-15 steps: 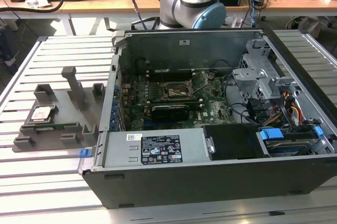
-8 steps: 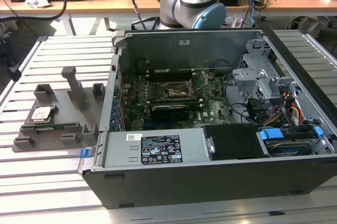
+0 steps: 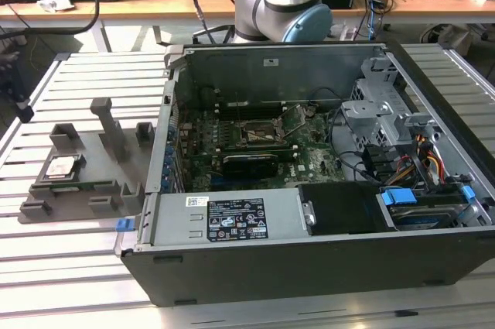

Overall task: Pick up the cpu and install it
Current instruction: 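Pick up the cpu and move it towards the insertion slot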

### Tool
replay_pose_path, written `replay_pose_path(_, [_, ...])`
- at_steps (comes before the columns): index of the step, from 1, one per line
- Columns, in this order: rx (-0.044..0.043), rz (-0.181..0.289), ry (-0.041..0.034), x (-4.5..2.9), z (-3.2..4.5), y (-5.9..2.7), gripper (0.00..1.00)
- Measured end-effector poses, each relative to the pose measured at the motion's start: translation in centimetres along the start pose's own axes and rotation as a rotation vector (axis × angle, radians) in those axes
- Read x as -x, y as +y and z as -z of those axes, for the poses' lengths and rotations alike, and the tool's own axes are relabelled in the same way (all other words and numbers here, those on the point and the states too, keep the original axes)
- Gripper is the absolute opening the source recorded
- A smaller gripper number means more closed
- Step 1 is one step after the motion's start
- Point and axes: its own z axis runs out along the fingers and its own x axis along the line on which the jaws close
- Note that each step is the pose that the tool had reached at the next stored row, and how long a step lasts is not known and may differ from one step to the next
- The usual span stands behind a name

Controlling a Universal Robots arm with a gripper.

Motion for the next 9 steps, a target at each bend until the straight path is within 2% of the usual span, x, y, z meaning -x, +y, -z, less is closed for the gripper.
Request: replay_pose_path(9, [0.0,0.0,-0.0001,-0.03,-0.98,0.04,0.66])
